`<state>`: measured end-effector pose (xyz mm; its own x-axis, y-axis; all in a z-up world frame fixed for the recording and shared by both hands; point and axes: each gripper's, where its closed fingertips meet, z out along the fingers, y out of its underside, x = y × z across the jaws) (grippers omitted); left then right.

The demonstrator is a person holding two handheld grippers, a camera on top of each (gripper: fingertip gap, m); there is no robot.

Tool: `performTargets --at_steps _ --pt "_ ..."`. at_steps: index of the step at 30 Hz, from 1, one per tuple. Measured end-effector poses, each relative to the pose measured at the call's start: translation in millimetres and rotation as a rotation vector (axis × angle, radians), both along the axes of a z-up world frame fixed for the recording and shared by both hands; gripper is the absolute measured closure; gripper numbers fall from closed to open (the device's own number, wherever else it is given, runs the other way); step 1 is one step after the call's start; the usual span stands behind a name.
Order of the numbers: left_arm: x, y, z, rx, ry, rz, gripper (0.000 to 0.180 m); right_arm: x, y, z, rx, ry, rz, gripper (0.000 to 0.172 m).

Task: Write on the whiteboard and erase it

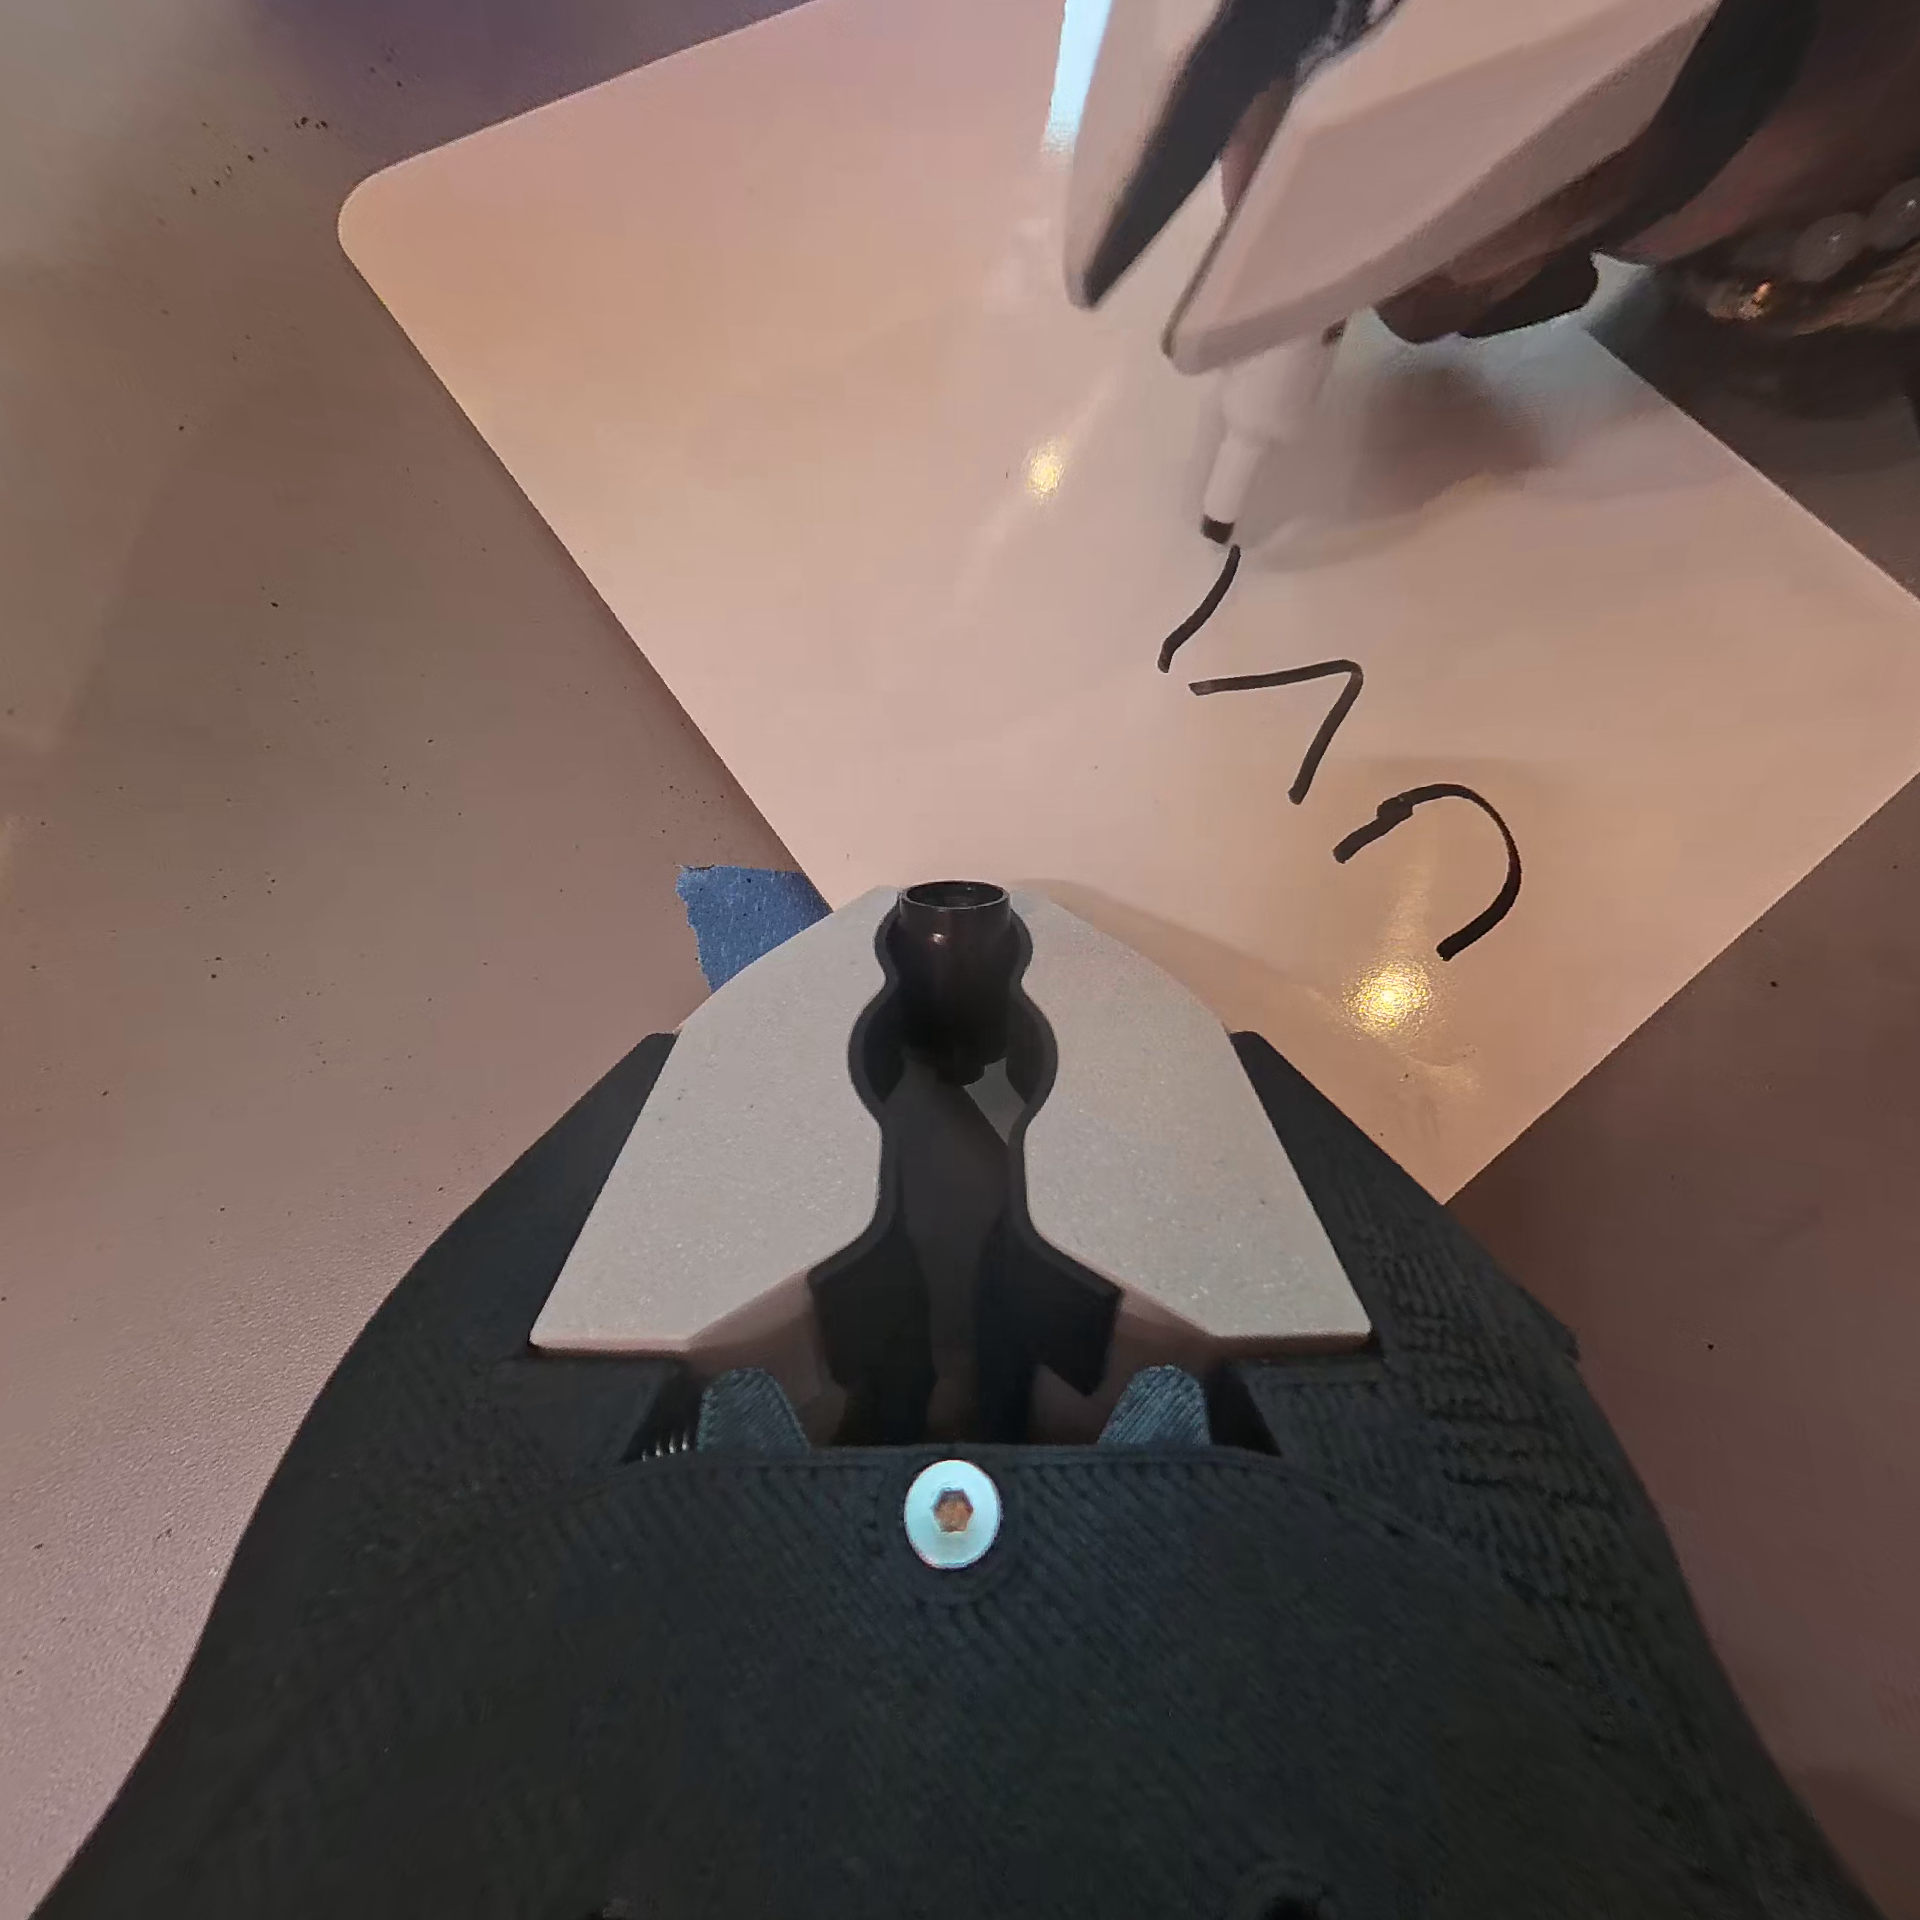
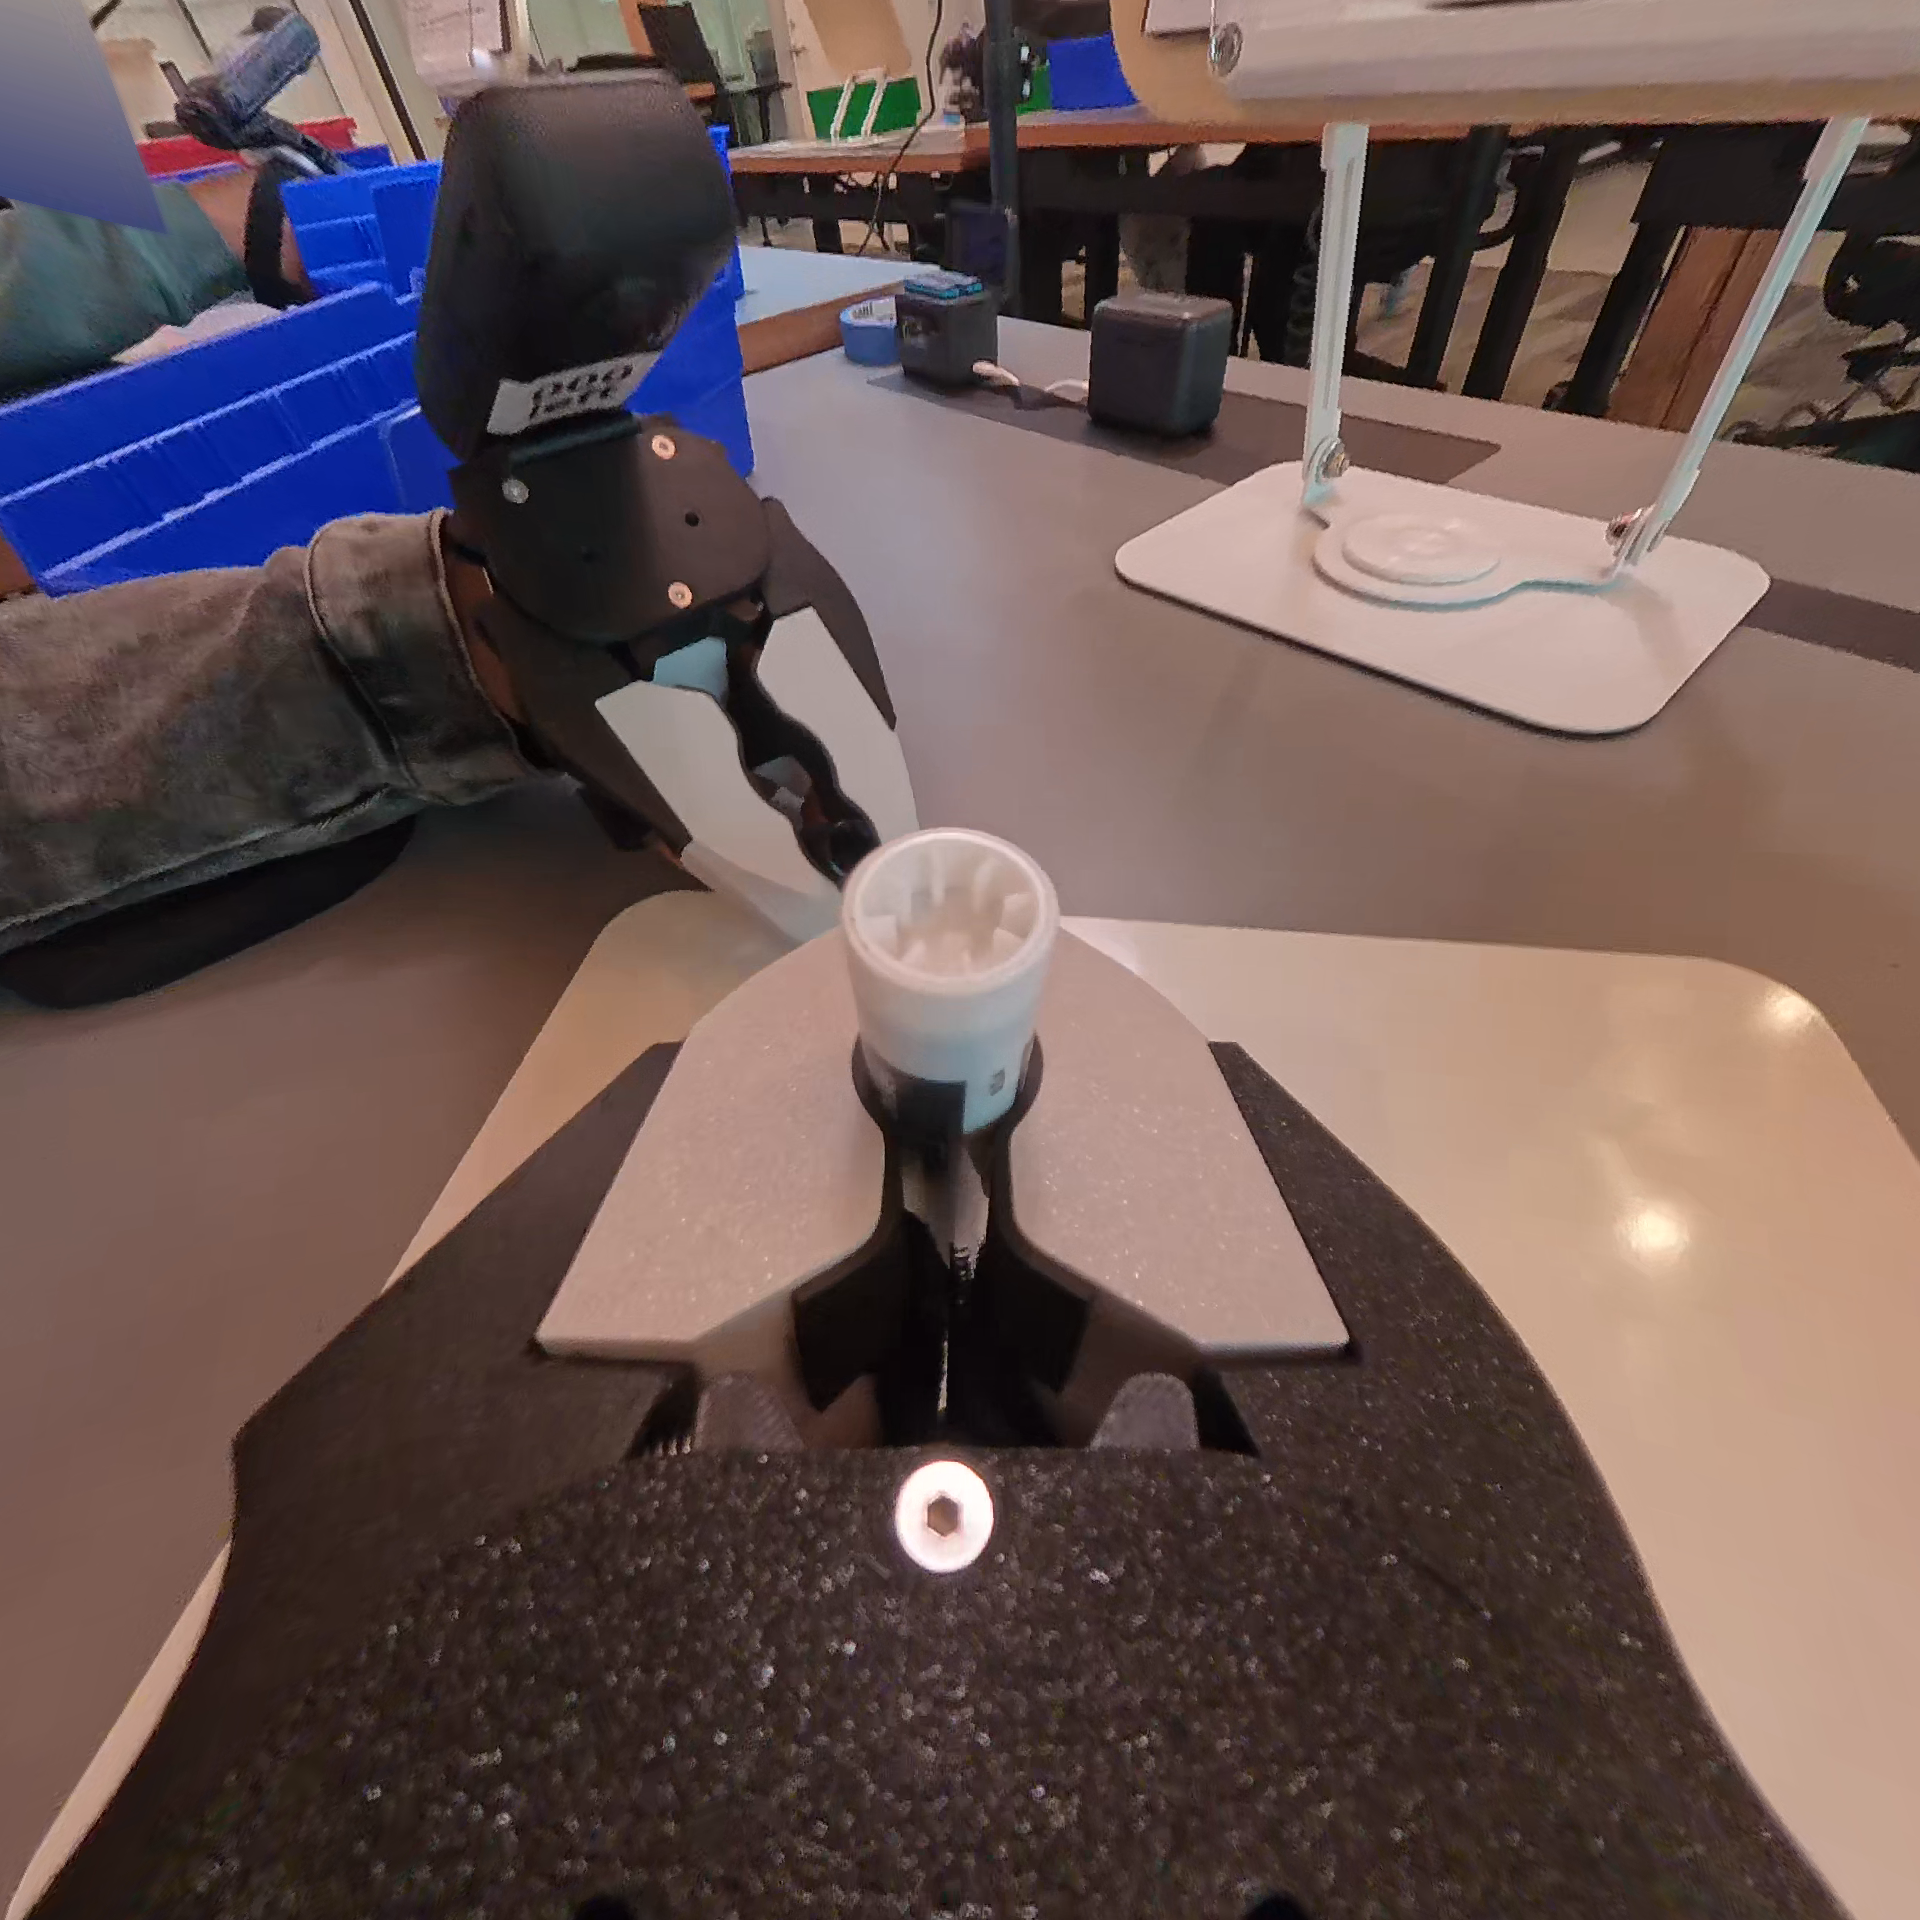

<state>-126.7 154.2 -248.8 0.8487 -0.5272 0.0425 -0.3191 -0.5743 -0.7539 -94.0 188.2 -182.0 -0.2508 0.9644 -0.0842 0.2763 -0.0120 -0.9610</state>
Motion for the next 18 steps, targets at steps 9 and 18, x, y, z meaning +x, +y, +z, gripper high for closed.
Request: performTargets --at_steps 9,18 --pt "0 0 0 -0.002 -0.003 0.000 0.166 -17 1 -5 0.042 -0.024 0.006 0.160" --pt "0 0 0 0.000 0.000 -0.001 0.165 3 -1 -7 0.014 -0.040 -0.012 0.160"
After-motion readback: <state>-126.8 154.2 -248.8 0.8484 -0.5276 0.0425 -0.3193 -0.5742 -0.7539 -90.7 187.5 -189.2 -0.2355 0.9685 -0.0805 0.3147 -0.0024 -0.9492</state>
